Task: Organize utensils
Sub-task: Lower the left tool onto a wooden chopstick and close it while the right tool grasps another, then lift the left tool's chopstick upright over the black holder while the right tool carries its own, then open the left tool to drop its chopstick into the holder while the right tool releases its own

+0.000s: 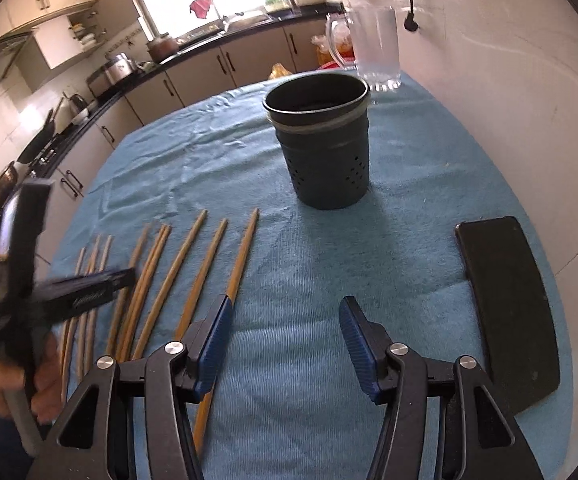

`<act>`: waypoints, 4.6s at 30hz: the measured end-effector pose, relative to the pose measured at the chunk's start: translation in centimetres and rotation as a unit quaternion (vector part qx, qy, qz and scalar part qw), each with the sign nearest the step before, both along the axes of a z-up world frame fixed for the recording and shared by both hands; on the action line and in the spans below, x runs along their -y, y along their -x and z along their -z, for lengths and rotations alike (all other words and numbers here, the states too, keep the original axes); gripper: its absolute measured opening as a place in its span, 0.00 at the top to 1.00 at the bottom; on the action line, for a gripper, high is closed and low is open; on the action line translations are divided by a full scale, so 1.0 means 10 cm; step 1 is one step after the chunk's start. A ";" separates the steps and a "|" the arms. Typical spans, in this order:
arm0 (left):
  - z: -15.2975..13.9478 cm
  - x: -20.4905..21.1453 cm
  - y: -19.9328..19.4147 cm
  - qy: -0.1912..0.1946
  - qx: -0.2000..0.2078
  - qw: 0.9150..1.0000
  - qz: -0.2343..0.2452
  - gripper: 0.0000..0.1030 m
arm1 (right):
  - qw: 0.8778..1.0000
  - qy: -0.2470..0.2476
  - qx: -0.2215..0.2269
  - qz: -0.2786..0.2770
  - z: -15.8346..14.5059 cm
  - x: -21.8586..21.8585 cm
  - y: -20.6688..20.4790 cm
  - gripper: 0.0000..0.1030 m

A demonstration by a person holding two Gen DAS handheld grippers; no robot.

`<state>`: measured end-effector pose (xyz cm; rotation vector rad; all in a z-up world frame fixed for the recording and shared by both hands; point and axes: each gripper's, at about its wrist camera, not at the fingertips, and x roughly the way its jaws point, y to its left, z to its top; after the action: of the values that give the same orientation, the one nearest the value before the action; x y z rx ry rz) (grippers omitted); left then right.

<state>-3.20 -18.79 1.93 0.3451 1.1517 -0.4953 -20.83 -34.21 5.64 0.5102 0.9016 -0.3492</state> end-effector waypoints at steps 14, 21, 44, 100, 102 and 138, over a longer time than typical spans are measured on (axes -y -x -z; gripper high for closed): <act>0.01 -0.03 -0.02 0.016 -0.002 1.000 0.001 0.93 | 0.997 -0.012 -0.070 -0.023 0.35 -0.06 -0.73 0.70; 0.01 0.00 -0.06 0.021 -0.003 1.000 -0.009 0.93 | 0.995 0.029 -0.082 -0.041 0.37 -0.17 -0.97 0.89; -1.24 -0.52 0.67 0.165 0.149 0.975 0.010 0.94 | 0.978 0.024 0.201 -0.054 -0.82 -0.33 0.12 0.93; -1.92 1.49 0.15 0.247 0.088 0.960 0.098 0.94 | 0.953 0.022 0.275 0.125 -1.44 1.63 0.04 0.93; -1.80 1.54 0.10 0.240 0.082 0.963 0.095 0.94 | 0.959 0.010 0.258 0.118 -1.31 1.67 -0.05 0.93; -1.68 0.14 0.49 0.217 0.134 0.967 0.022 0.53 | 0.974 0.009 0.219 0.054 -1.11 0.84 0.40 0.55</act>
<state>-8.11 -20.16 18.78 0.0524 0.7479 -0.7013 -24.87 -42.60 16.74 0.5926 0.4439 -0.3270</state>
